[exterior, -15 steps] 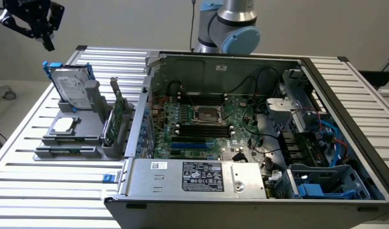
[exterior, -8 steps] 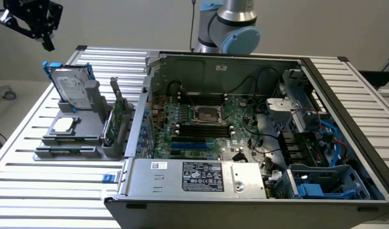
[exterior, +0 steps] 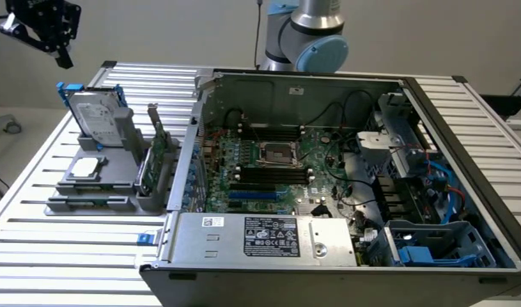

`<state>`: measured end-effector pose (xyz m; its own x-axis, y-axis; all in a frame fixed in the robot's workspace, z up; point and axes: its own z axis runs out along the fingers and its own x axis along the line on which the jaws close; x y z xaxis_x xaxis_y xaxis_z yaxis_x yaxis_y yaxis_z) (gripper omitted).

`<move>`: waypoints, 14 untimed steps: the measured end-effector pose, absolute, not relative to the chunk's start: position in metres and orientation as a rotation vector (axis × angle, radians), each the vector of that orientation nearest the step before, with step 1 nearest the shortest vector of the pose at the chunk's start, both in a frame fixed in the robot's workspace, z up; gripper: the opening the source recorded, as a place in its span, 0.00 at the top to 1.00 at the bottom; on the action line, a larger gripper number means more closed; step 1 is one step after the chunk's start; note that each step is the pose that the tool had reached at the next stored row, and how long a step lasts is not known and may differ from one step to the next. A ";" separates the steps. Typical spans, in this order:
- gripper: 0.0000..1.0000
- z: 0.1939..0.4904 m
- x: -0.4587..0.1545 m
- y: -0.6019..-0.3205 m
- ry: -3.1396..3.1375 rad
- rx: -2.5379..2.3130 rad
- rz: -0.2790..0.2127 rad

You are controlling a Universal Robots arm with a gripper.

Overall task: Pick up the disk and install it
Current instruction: 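Pick up the disk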

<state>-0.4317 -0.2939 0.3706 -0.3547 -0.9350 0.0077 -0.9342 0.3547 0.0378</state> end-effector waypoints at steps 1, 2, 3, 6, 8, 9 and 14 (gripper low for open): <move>0.89 0.371 -0.432 -0.294 -2.546 1.791 -0.041; 0.89 0.371 -0.432 -0.294 -2.529 1.815 -0.041; 0.89 0.371 -0.432 -0.294 -2.513 1.836 -0.040; 0.89 0.371 -0.432 -0.294 -2.461 1.905 -0.039; 0.89 0.371 -0.432 -0.294 -2.426 1.949 -0.038; 0.89 0.371 -0.432 -0.294 -2.408 1.971 -0.038; 0.89 0.371 -0.432 -0.294 -2.314 2.078 -0.035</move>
